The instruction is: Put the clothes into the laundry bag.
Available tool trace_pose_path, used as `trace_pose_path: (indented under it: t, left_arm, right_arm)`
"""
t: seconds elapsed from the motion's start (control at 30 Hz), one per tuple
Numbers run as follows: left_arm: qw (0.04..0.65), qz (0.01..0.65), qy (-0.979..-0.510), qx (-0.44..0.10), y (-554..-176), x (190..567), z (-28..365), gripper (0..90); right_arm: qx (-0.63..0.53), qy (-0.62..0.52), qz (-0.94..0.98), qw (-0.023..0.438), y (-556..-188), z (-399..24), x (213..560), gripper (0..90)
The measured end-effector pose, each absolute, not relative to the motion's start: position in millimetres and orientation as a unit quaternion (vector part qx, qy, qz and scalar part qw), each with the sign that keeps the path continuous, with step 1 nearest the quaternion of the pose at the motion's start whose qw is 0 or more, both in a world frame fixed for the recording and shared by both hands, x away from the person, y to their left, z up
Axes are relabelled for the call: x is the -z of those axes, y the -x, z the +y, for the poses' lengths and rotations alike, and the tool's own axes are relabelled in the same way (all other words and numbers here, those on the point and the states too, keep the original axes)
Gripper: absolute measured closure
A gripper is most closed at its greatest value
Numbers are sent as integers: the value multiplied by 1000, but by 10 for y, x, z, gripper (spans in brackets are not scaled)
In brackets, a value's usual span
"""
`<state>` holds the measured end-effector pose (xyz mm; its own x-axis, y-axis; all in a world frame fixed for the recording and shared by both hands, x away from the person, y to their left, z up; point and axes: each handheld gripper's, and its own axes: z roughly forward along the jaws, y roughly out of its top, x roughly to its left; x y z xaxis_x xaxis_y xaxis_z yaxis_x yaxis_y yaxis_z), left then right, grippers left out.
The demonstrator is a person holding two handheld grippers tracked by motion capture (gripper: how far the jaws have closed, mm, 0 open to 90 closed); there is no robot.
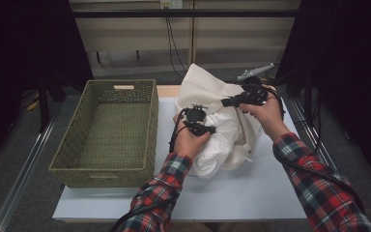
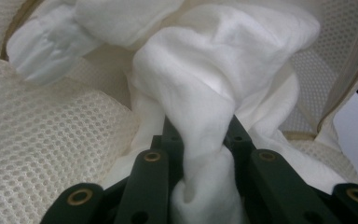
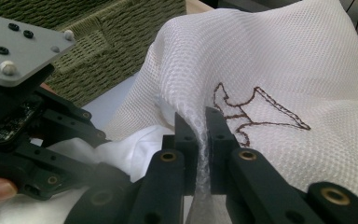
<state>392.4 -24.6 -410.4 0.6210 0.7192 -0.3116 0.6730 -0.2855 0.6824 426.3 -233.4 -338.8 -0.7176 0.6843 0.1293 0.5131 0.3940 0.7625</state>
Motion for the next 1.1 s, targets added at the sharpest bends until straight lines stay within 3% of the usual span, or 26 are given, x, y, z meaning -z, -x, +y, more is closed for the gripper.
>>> trace_pose_path:
  t: [0.27,0.4,0.6,0.83,1.1]
  left_arm:
    - [418,418,-805,-39,-3939,4075,-307,752]
    - [420,414,-807,-29,-3933,4148,-276,666]
    - [417,406,-811,-59,-3882,4073,-199,195]
    - [389,401,-827,-58,-3773,4064,-134,75]
    - [371,413,-831,-23,-3775,4310,-171,73]
  right_arm:
    - [-418,-363,827,98,-4273,-2343,3410,870]
    - [-418,-363,827,97,-4273,-2331,3422,870]
    - [-415,-364,827,104,-4276,-2328,3431,869]
    - [-413,-369,826,105,-4278,-2343,3428,869]
    - [-410,-367,828,107,-4264,-2348,3440,868]
